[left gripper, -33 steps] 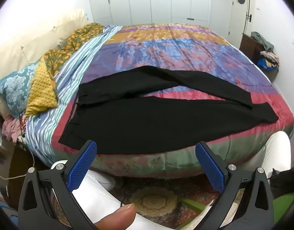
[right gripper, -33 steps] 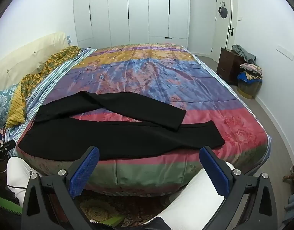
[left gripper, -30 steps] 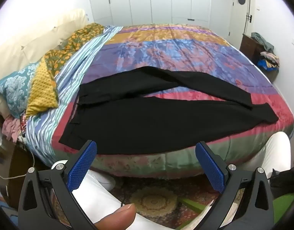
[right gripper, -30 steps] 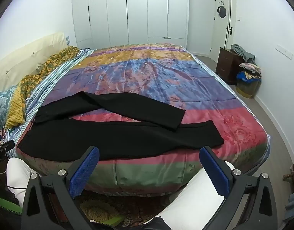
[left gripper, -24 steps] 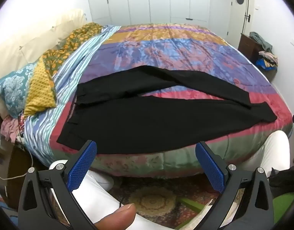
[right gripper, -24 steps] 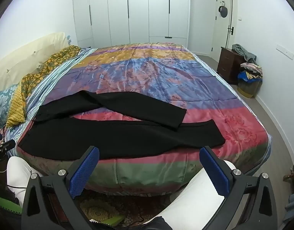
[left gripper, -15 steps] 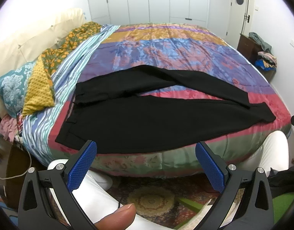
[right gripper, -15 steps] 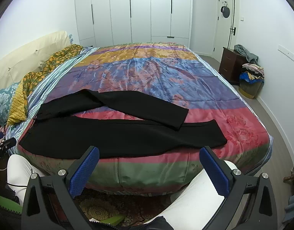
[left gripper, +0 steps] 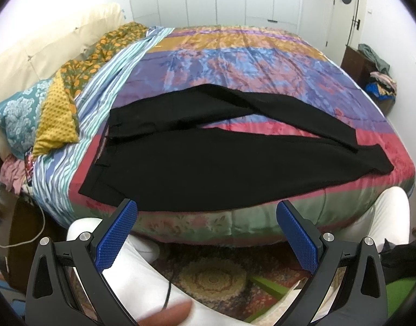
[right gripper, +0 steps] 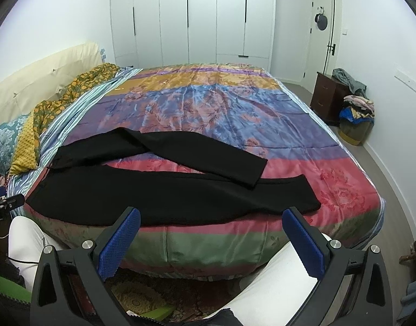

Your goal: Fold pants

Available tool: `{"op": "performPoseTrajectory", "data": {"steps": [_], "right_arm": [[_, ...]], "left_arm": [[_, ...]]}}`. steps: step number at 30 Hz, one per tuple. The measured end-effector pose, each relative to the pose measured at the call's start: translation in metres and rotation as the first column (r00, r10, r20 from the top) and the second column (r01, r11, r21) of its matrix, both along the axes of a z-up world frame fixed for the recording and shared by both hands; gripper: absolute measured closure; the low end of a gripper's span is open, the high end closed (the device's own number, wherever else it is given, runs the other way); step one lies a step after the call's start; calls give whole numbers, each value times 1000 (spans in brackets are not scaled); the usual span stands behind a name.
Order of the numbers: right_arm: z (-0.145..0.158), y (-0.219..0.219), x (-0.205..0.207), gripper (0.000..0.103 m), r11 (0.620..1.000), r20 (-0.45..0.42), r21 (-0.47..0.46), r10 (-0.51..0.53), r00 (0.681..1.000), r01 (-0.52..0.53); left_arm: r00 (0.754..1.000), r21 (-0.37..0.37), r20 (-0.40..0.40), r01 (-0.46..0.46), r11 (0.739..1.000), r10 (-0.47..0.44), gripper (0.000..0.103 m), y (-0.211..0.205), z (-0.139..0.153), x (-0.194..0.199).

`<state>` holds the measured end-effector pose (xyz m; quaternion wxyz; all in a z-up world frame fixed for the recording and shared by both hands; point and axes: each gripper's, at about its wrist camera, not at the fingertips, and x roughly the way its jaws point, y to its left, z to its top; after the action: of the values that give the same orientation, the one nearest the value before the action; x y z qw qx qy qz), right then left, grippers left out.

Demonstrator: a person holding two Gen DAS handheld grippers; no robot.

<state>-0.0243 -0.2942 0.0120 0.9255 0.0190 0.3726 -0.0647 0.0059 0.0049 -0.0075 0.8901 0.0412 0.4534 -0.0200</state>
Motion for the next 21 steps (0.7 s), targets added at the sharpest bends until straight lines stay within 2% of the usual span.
{"op": "performPoseTrajectory", "data": {"steps": [7, 11, 21], "right_arm": [[-3, 0, 2, 0, 1000, -7, 6, 5, 1000, -5], [-5, 1, 3, 0, 1000, -13, 6, 9, 1000, -8], [-8, 3, 4, 0, 1000, -24, -7, 22, 999, -22]], "left_arm": [[1000, 16, 3, -5, 1000, 5, 1, 1, -3, 1], [1000, -6, -11, -5, 1000, 5, 1, 1, -6, 3], [1000, 0, -5, -15, 1000, 15, 1, 2, -9, 4]]}}
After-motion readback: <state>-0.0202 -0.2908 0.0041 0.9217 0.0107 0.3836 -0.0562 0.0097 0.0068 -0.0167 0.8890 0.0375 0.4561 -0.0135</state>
